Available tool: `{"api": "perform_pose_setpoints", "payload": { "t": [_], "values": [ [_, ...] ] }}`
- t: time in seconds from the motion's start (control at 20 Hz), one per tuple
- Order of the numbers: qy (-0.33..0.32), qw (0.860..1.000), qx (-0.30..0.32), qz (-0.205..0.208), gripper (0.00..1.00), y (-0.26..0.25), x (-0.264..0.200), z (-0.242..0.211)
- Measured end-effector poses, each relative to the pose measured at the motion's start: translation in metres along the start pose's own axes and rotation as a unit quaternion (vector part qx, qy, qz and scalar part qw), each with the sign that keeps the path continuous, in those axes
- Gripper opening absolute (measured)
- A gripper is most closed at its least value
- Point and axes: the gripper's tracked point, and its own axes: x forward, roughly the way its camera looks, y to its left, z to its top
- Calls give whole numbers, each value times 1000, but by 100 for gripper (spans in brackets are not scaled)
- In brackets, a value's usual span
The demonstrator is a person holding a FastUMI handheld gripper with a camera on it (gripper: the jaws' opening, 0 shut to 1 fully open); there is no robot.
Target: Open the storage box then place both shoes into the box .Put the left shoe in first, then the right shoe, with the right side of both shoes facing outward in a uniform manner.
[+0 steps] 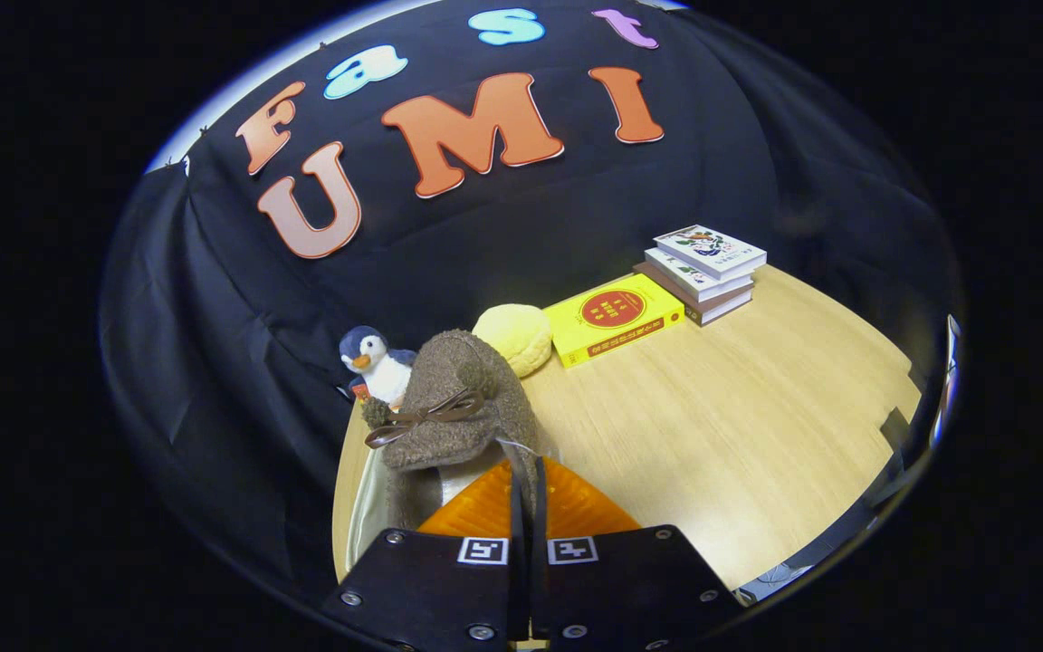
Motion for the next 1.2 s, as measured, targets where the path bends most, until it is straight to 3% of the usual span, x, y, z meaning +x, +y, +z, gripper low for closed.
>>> {"api": "perform_pose_setpoints", "payload": {
  "t": [0.6,0.7,0.9,0.95,1.2],
  "values": [
    [38,998,-24,-38,3,27,26,-51],
    [41,999,-21,-24,6,33,22,-53],
    [18,1000,-17,-11,33,34,13,-36],
    [12,1000,-15,-9,46,32,10,-31],
    [-2,1000,-25,-14,86,17,-1,-20]
  ]
}}
